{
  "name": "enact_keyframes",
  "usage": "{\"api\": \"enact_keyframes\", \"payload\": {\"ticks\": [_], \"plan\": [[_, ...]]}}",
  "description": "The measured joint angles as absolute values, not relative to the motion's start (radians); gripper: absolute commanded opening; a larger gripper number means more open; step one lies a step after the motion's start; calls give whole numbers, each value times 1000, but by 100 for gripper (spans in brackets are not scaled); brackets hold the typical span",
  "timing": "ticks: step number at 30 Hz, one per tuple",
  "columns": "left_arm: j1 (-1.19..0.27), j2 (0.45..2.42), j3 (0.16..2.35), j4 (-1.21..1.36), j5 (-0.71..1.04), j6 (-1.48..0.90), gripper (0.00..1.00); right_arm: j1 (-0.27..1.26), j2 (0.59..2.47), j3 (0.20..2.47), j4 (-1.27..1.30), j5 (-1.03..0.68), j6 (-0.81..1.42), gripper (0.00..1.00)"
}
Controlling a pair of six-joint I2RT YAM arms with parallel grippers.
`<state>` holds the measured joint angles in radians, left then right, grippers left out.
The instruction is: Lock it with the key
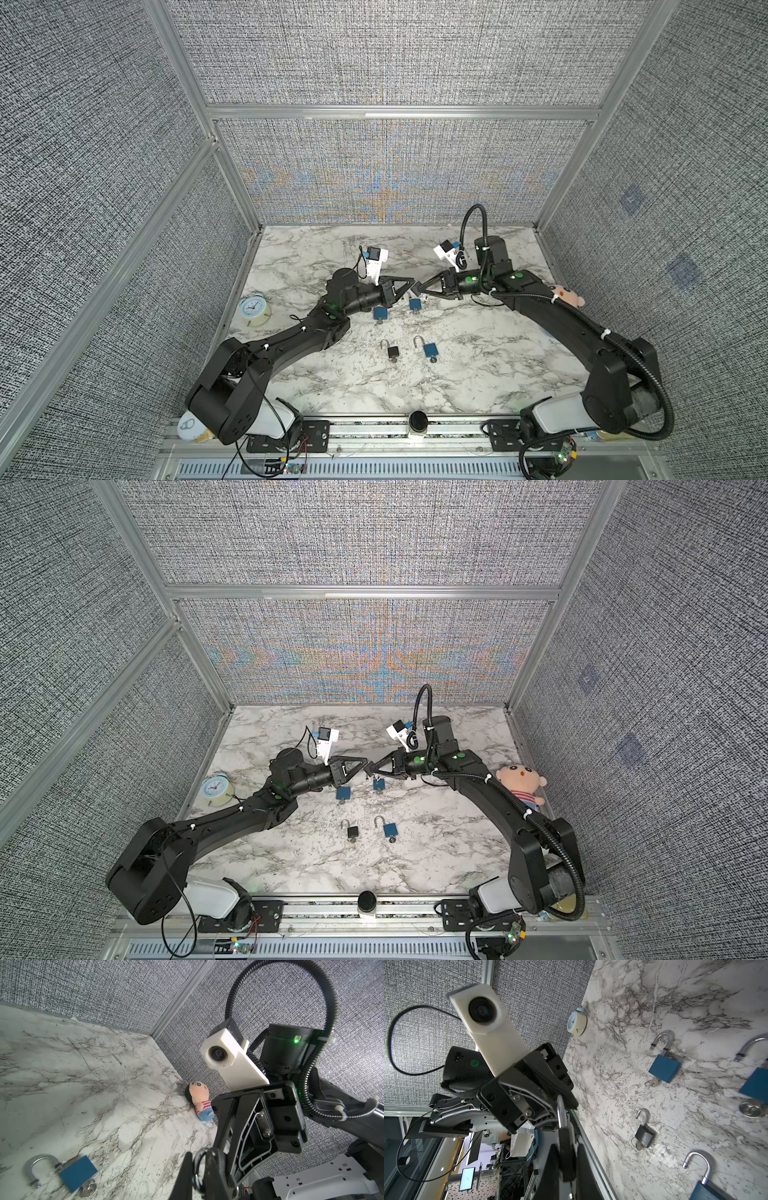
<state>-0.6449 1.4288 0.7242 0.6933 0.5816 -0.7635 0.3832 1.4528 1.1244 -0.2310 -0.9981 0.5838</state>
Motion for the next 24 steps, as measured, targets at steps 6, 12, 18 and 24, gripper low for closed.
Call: {"api": "enact_keyframes", "payload": {"ticks": [6, 12, 18, 24], "plan": [[-645, 1408, 702, 697, 554, -780, 0, 384, 1466, 1131, -221, -1000, 585, 0], [-646, 1386, 719, 668, 531, -785, 0, 384, 1453, 1106, -148, -1012, 596, 1], [-642, 1384, 743, 628, 558, -783, 0, 382, 1423, 1039, -44, -1024, 646, 21], [-635, 1383, 749, 620, 632, -775, 0, 382, 1412, 1020, 28, -995, 681, 35]]}}
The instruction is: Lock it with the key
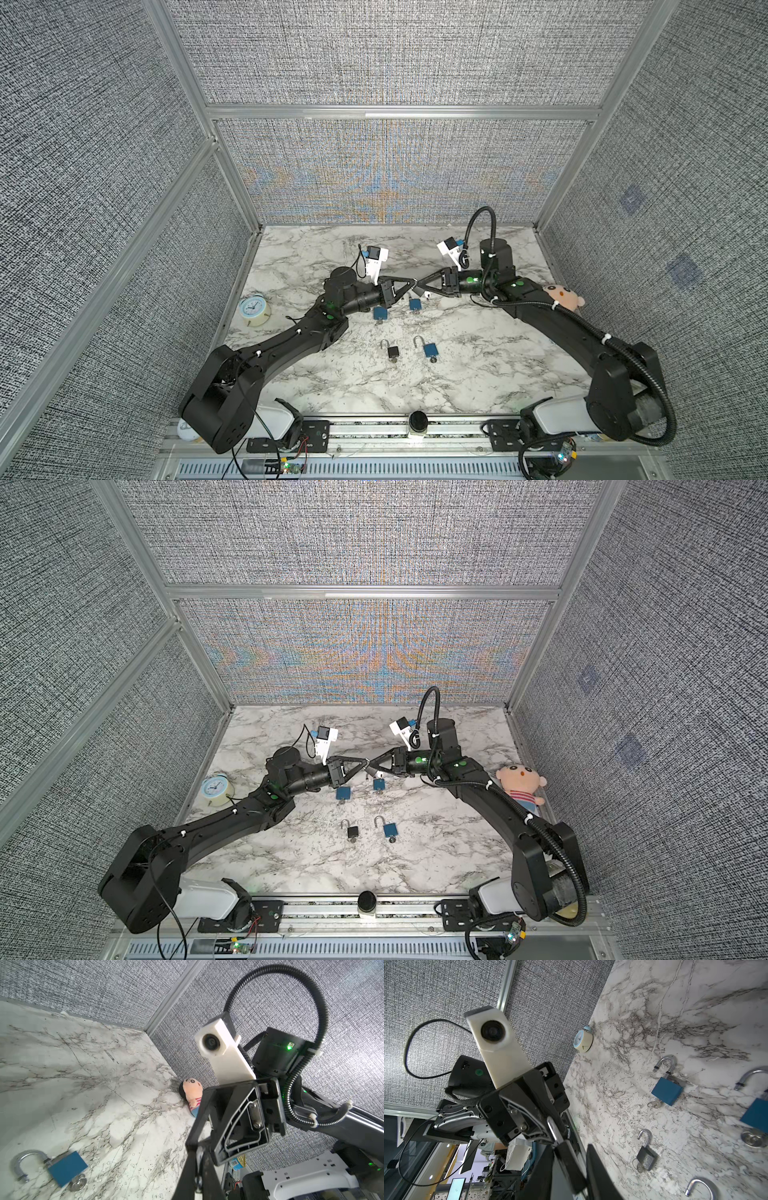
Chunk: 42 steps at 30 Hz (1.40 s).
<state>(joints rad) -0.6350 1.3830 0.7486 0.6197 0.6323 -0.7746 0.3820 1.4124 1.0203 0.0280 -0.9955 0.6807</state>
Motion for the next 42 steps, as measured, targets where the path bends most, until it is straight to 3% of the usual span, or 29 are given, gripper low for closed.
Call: {"api": "enact_keyframes", "payload": {"ticks": [20, 42], "plan": [[-587, 1351, 772, 511, 664, -815, 0, 347, 1337, 929, 120, -1002, 696, 41], [-584, 1374, 828, 492, 689, -876, 0, 360, 1346, 879, 169, -1034, 702, 31]]}}
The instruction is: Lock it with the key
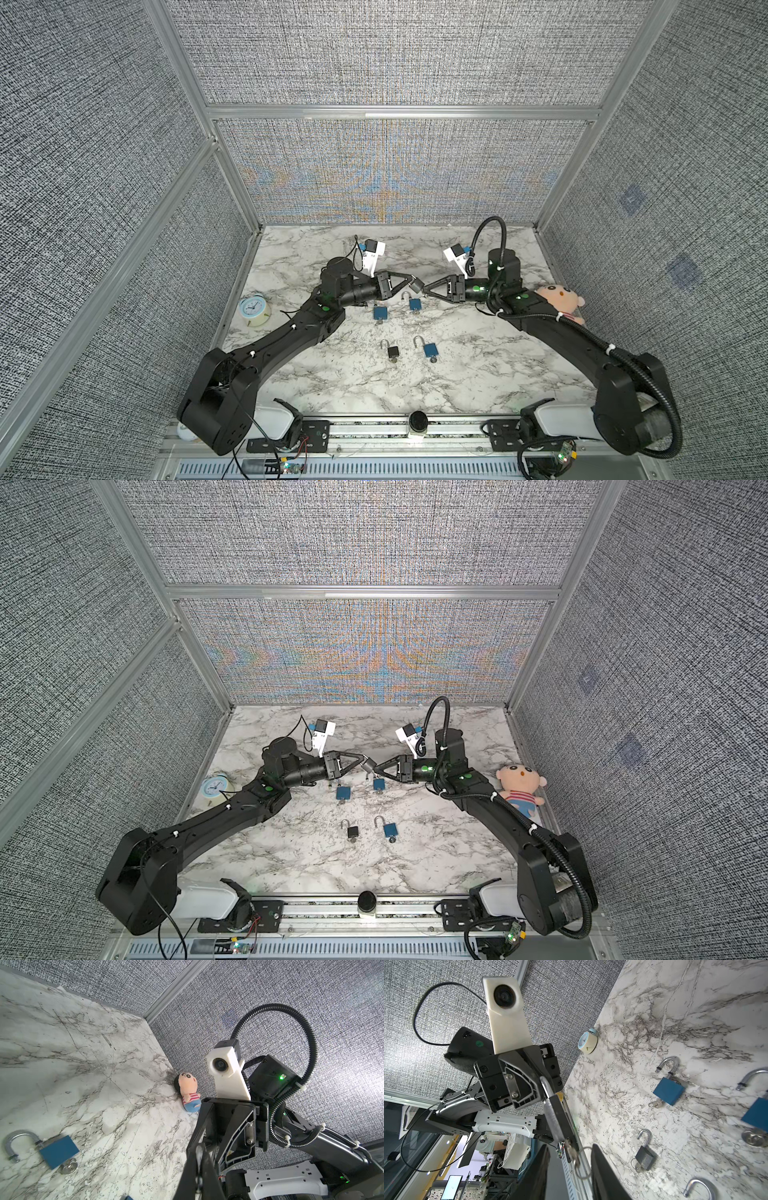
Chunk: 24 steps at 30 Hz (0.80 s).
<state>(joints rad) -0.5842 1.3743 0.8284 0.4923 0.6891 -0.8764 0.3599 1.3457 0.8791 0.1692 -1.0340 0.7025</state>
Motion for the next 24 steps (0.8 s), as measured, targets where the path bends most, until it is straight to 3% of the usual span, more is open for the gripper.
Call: {"api": "enact_keyframes", "payload": {"ticks": [24], "plan": [[-575, 1384, 801, 535, 699, -924, 0, 372, 1338, 864, 166, -1024, 712, 0]]}}
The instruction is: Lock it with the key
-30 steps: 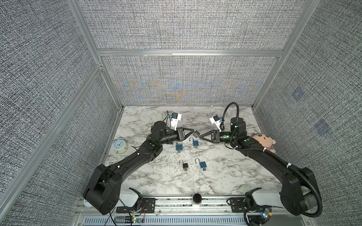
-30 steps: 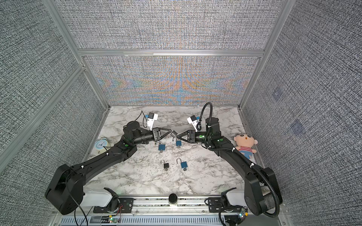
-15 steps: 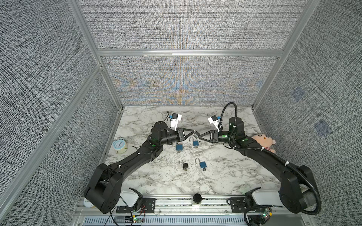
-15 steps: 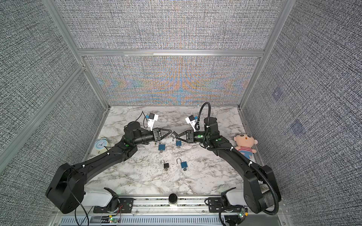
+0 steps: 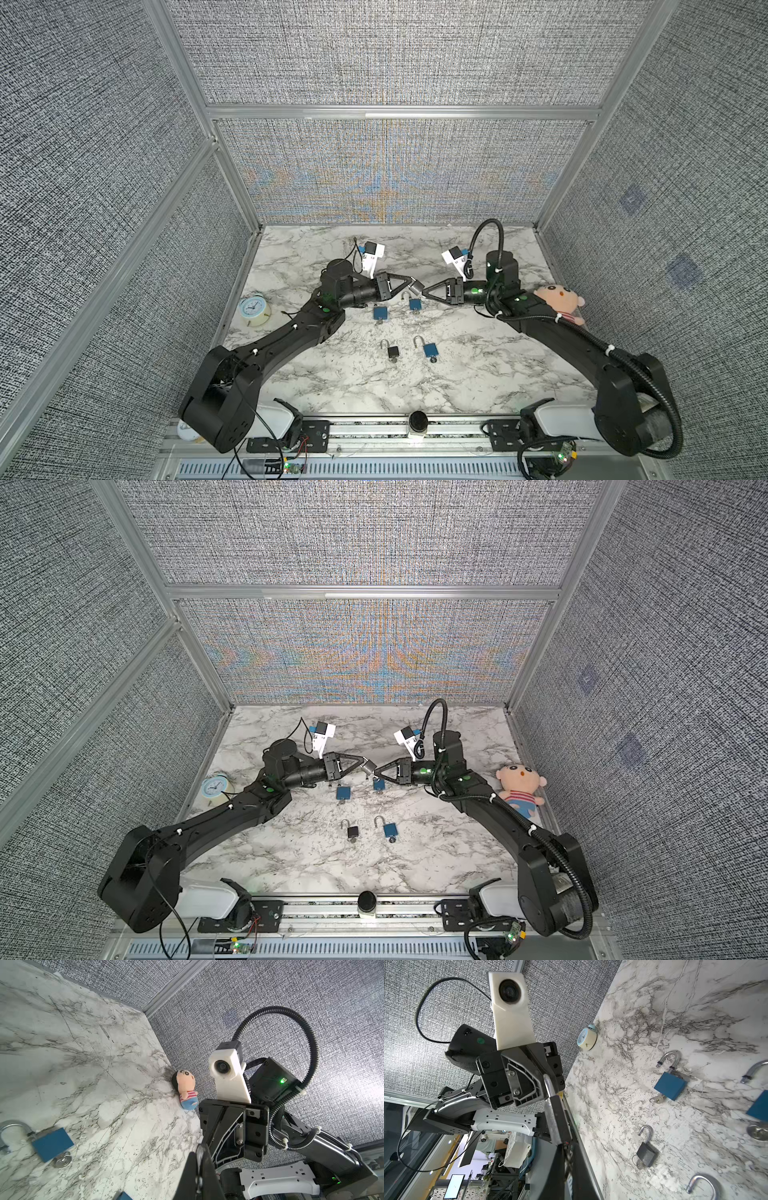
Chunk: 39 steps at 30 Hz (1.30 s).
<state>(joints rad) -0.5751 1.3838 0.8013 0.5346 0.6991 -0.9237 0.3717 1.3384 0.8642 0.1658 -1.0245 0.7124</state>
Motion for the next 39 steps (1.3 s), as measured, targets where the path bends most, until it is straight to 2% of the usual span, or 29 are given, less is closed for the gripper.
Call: {"api": "enact_keyframes", "payload": {"ticks": [26, 33, 39], "plan": [[-534, 1330, 761, 535, 657, -930, 0, 360, 1291, 824, 201, -1008, 745, 0], [-535, 1343, 788, 460, 661, -890, 0, 334, 1264, 824, 192, -979, 745, 0], [-576, 1426, 881, 352, 670, -807, 0, 266, 1215, 827, 87, -917, 700, 0]]}}
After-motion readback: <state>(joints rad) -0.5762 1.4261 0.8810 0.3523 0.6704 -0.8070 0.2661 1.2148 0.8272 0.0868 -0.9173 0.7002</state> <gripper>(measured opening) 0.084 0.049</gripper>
